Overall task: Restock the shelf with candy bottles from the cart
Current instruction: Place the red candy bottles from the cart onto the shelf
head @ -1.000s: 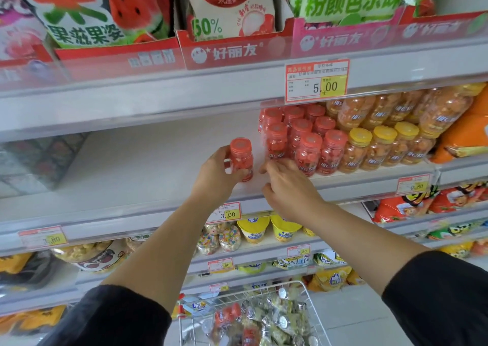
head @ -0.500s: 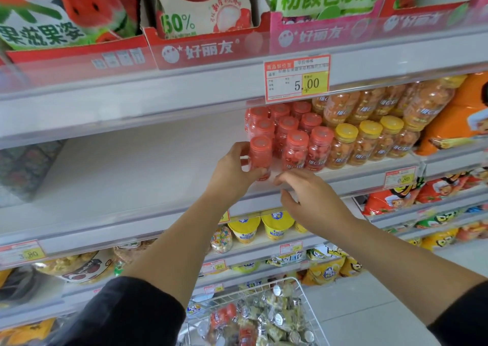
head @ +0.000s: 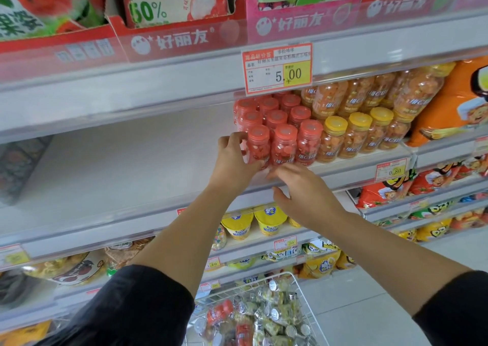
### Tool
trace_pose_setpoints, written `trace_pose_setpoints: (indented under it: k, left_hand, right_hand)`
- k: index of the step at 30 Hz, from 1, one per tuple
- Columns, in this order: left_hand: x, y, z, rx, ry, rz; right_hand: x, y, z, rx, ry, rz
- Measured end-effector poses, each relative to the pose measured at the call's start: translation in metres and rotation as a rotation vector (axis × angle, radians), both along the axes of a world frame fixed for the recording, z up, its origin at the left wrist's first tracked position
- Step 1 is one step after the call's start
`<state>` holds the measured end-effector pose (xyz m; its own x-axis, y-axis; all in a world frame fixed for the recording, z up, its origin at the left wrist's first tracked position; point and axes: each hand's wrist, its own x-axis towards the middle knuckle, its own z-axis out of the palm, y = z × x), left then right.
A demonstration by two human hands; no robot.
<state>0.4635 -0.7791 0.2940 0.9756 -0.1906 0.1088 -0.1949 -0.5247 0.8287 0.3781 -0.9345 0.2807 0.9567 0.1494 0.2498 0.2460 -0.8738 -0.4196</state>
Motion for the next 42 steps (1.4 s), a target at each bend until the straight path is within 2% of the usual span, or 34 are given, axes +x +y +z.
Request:
trace_pose_setpoints:
  k: [16,33,37,42]
  left_hand:
    - [0.031,-0.008,0.000,0.015,-0.016,0.075]
    - [0.045,-0.007,0.000,-0.050,0.031,0.075]
    - [0.025,0.002,0.007,-0.020,0.018,0.056]
    - [-0.049,0.041,0.009,-0.036,-0.137,-0.028]
  right_hand:
    - [0.001,-0.001,-0.001,0.041,-0.025,0.008]
    - [0.001,0.000,-0.004,0.040,-0.052,0.009]
    - [-0.004,0.002,-0.005,0.041,-0.080,0.012]
    - [-0.034,0.024,-0.010,0.086,-0.189,0.082]
